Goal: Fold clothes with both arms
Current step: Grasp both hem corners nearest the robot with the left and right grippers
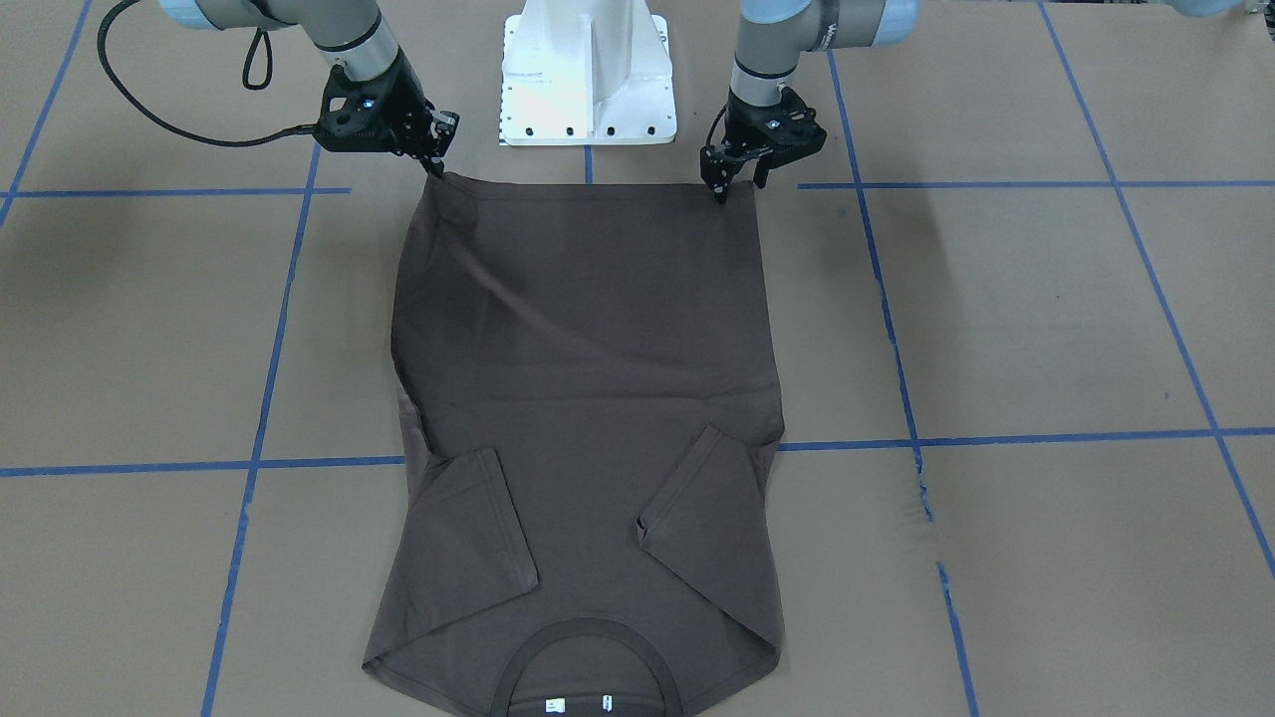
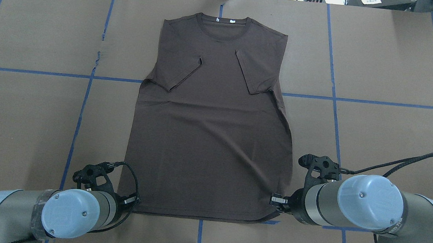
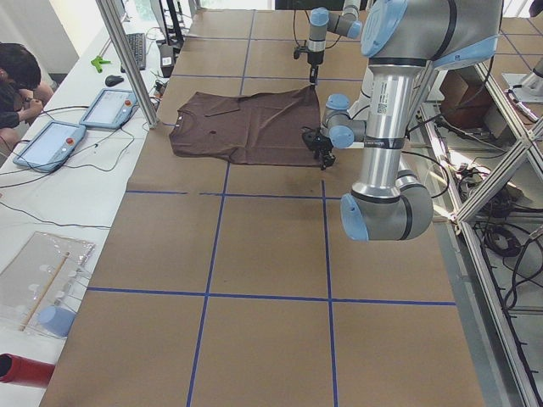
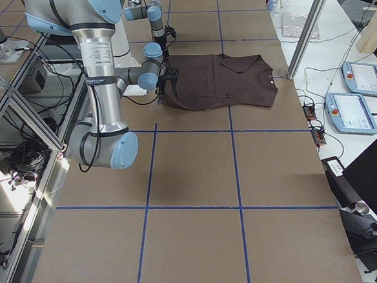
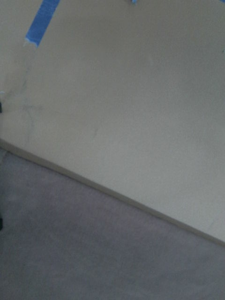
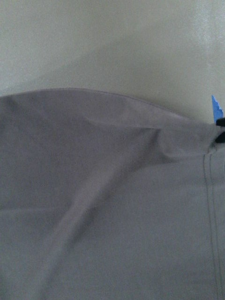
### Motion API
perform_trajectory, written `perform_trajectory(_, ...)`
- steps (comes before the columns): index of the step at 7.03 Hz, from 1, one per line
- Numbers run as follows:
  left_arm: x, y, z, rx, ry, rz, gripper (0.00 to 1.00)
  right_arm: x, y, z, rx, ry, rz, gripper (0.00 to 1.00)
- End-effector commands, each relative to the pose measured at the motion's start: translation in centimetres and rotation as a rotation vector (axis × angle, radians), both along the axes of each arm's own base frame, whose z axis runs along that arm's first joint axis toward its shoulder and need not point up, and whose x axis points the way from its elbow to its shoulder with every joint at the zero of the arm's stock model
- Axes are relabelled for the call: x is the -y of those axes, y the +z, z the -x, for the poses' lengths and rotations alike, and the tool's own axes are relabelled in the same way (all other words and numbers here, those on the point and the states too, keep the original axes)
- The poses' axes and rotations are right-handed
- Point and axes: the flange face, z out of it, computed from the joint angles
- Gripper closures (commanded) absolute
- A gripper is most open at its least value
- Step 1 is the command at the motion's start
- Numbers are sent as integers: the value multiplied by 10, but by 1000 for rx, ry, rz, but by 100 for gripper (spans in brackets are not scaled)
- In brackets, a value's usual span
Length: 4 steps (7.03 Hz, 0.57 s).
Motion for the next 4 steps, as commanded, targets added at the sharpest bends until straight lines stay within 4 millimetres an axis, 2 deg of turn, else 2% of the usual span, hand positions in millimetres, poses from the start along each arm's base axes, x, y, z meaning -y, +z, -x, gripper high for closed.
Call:
perform_trajectory(1, 3, -2, 3, -4, -6, -1, 54, 5, -2, -6, 9, -10, 20, 100)
perform_trajectory(4, 2, -3, 4, 4, -3, -1, 63, 7, -2, -7, 9, -11, 24, 100)
